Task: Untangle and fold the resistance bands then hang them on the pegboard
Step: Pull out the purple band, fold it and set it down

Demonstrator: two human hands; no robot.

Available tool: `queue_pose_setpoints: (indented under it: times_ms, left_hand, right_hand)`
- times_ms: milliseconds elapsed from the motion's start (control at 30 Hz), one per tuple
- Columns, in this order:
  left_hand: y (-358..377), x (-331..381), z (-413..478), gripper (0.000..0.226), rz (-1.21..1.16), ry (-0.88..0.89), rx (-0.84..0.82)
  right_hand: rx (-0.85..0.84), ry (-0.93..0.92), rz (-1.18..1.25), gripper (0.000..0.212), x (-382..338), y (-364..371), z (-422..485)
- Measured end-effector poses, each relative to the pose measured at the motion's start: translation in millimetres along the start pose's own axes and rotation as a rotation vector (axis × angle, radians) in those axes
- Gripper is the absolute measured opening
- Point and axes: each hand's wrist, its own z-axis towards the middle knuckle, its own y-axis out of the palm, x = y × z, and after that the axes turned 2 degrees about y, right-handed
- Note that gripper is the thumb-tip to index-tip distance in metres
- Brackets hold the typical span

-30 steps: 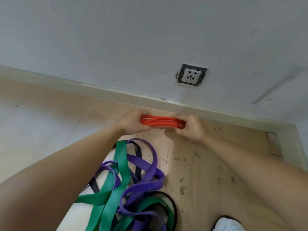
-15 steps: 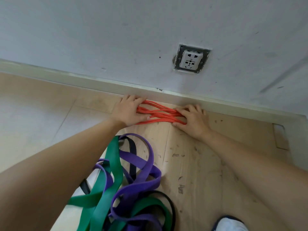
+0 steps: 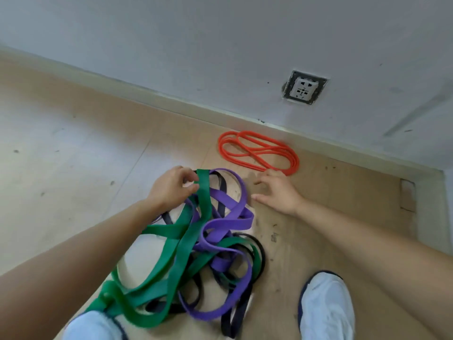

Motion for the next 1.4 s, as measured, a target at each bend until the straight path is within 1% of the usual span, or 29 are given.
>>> queue_pose_setpoints:
  times_ms: [67,133,200,233,267,333,400,433,500,567,667,767,833,900,967,1033,1100,1200,1300,1400]
  left_hand:
    - [8.3,-3.1,-36.1,0.009,-0.044,-0.032,-0.064]
    - [20.2,-7.1,-69.6,0.028,-0.040,-0.030,-0.155]
    - [28.4,-10.8,-96.8,0.050,-0.087,-0.053,-0.241]
    - [30.0,-11.4,-106.8,0.058,-0.135,-0.084,-0.283]
    - [31.1,-11.1,-115.0,0.065,-0.163,-0.113,-0.320]
    - [33.9,-10.9,-127.2,0.073,-0.130,-0.125,-0.379]
    - [38.5,-9.3,-138.6,0.071,-0.075,-0.113,-0.401]
    - [39.8,-8.7,-144.0,0.068,-0.058,-0.117,-0.404]
    - [37.1,-7.6,-152.9,0.064,-0.031,-0.147,-0.409]
    - [25.1,-8.3,-158.3,0.060,0.018,-0.179,-0.409]
    - [-5.6,-14.1,-163.0,0.051,0.135,-0.221,-0.433]
    - [-41.9,-9.2,-173.0,0.040,0.235,-0.255,-0.538]
    - [-69.1,6.0,-181.8,0.033,0.316,-0.257,-0.571]
    - [-99.4,25.8,-190.8,0.030,0.396,-0.221,-0.520]
    - [-129.9,47.3,-199.5,0.030,0.349,-0.154,-0.423]
    - [-158.9,72.4,-209.2,0.032,0.161,-0.086,-0.303]
    - [-182.3,100.5,-218.3,0.043,-0.096,-0.055,-0.184]
    - [-211.1,144.2,-234.8,0.057,-0.389,0.024,-0.110]
    - [-236.7,178.6,-251.2,0.055,-0.500,0.158,-0.059]
    - [-255.3,201.4,-258.4,0.049,-0.513,0.240,-0.014]
  right_hand:
    - [-0.078,-0.095,0.077,0.052,-17.3,12.9,-14.7]
    - [-0.187,-0.184,0.070,0.056,-35.5,25.9,-28.9]
    - [-0.309,-0.195,-0.009,0.058,-52.7,35.3,-40.5]
    - [-0.363,-0.172,-0.041,0.053,-60.0,37.9,-44.2]
    - [-0.401,-0.152,-0.054,0.044,-65.7,39.7,-46.8]
    - [-0.409,-0.145,-0.091,0.021,-74.9,41.1,-50.2]
    - [-0.400,-0.146,-0.169,0.006,-81.8,37.8,-53.6]
    - [-0.422,-0.143,-0.182,0.004,-85.5,33.8,-56.0]
    - [-0.480,-0.131,-0.159,0.011,-92.4,20.4,-60.4]
    - [-0.498,-0.128,-0.146,0.016,-101.8,-3.4,-65.0]
    - [-0.446,-0.127,-0.124,0.018,-123.3,-53.7,-73.3]
    - [-0.383,-0.146,-0.121,0.026,-152.4,-106.4,-87.9]
    - [-0.342,-0.146,-0.061,0.025,-173.4,-138.3,-101.4]
    - [-0.287,-0.174,0.002,0.028,-196.7,-167.2,-117.5]
    - [-0.235,-0.212,0.086,0.029,-222.6,-194.2,-134.8]
    - [-0.189,-0.258,0.186,0.028,-250.4,-219.3,-152.6]
    - [-0.132,-0.317,0.247,0.028,-276.6,-239.6,-169.6]
    - [-0.028,-0.414,0.315,0.031,-308.8,-264.2,-196.5]
    - [0.020,-0.508,0.412,0.030,-329.6,-286.0,-218.0]
    - [0.061,-0.567,0.589,0.018,-346.0,-308.1,-230.8]
